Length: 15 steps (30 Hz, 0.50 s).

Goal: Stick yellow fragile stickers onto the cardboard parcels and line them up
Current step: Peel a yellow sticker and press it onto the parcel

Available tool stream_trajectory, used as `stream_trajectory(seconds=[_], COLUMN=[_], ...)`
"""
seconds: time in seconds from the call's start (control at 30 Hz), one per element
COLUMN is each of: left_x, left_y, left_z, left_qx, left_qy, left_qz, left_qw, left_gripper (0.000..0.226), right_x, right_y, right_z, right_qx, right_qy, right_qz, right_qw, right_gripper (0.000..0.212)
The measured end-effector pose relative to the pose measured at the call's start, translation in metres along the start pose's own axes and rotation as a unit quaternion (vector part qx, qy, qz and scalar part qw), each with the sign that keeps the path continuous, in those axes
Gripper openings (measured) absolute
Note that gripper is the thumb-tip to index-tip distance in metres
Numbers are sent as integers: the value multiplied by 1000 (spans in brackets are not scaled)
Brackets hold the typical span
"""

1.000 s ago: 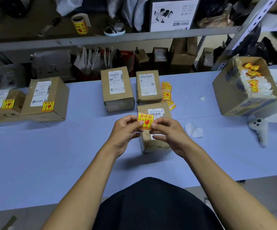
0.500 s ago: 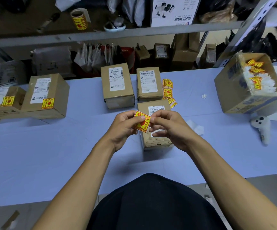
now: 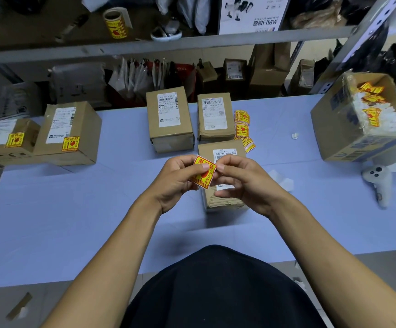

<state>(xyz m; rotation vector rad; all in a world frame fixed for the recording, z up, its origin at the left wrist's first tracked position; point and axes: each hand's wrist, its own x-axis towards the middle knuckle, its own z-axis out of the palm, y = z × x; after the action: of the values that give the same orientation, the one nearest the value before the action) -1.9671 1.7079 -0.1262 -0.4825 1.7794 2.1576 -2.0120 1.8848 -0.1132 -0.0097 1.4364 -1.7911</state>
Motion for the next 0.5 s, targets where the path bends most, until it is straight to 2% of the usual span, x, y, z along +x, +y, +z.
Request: stream_trajectory(seconds=[0.07, 0.13, 0.2, 0.23, 0.27, 0.3, 0.37, 0.5], left_x=[0, 0, -4, -7, -10, -11, -13, -13], left_y=[-1, -4, -7, -7, -6, -5, -5, -6], left_z=[5, 12, 19, 22, 24, 26, 29, 33], left_qx=[10, 72, 198, 253, 288, 300, 282, 179], left_qy=[23, 107, 218, 239, 231, 206, 160, 148], left_qz=[8, 54, 162, 225, 271, 293, 290, 258], left_qw=[1000, 990, 942, 910, 889, 884, 900, 938], left_gripper=[5, 20, 30, 26, 18, 11, 11, 16], right_x=[0, 0, 0, -1, -1, -1, -2, -2], right_y=[3, 6, 8, 8, 8, 8, 8, 8], right_z=[1, 2, 2, 2, 1, 1, 2, 4], right_qx=[1, 0, -13, -22, -33, -45, -68, -96], right_qy=[4, 19, 43, 55, 64, 69, 73, 83], right_qz=[-12, -29, -52, -65, -78, -92, -120, -156], right_qw=[1000, 999, 998, 996, 994, 992, 988, 980], right_gripper=[19, 19, 16, 15, 14, 13, 13, 15])
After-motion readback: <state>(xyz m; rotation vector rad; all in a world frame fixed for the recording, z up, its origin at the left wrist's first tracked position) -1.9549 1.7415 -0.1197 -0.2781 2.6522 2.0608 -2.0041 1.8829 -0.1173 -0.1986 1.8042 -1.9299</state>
